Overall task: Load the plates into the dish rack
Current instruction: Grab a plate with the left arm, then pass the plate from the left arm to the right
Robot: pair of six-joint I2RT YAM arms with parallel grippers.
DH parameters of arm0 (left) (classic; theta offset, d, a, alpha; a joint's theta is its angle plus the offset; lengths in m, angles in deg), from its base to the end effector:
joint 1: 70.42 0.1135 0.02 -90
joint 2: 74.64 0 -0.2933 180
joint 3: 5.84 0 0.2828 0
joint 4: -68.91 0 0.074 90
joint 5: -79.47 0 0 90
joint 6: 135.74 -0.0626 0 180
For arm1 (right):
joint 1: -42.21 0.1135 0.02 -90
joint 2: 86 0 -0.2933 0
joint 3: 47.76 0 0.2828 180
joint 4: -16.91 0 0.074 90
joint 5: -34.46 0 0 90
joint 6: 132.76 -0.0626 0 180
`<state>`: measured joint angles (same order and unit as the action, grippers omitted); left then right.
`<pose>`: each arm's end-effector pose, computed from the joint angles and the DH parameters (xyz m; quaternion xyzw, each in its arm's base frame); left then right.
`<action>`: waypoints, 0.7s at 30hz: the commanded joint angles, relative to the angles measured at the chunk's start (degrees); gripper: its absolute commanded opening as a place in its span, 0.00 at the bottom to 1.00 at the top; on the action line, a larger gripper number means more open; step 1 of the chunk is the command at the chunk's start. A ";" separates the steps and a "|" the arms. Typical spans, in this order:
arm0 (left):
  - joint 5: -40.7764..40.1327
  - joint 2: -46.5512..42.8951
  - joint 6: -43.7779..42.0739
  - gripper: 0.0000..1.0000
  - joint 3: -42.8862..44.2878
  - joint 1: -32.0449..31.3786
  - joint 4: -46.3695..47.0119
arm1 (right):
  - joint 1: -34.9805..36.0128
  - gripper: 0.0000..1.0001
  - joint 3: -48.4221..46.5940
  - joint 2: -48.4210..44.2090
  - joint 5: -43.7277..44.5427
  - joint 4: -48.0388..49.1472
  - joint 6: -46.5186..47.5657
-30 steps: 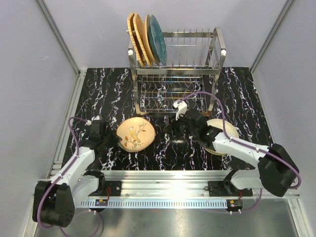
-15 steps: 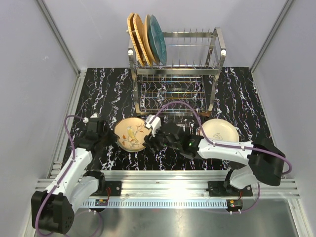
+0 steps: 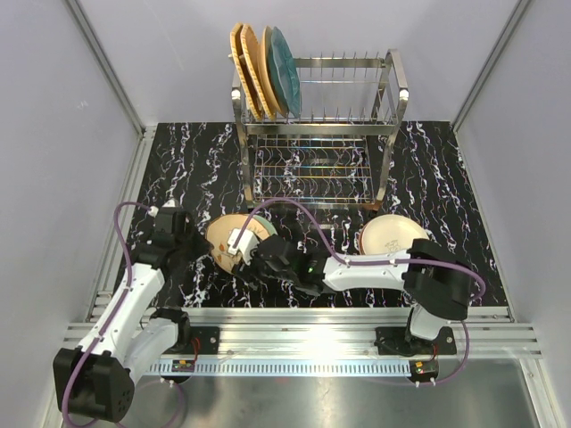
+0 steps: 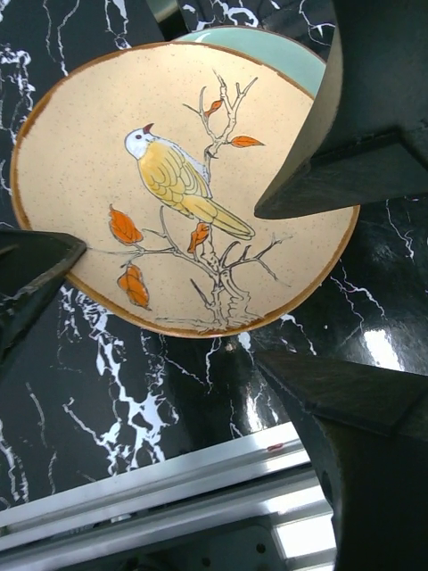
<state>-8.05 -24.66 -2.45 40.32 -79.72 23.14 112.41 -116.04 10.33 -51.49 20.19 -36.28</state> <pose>0.1990 -0.0353 0.2153 -0.2671 0.8995 -0.1712 0.3006 0.1484 0.3991 0.2149 -0.5072 0.6721 0.2590 0.4732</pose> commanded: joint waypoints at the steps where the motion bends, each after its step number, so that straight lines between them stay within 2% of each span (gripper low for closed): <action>1: 1.83 -0.84 -1.28 0.00 3.44 -0.02 1.09 | 0.47 0.67 -2.94 1.66 1.92 3.54 1.61; 11: 2.09 0.12 -0.66 0.00 3.62 -0.02 1.61 | 4.25 0.67 -6.72 7.89 6.05 3.80 3.45; 17: 2.62 0.21 -0.75 0.00 5.02 -0.02 0.91 | 4.69 0.63 -12.52 13.69 17.81 0.64 3.71; 21: 2.44 0.03 -0.84 0.00 5.81 -0.02 0.03 | 4.87 0.55 -13.14 15.55 24.24 2.58 4.68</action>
<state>-7.94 -23.90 -2.87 42.29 -79.72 21.43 116.97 -126.99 24.80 -36.36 20.32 -33.09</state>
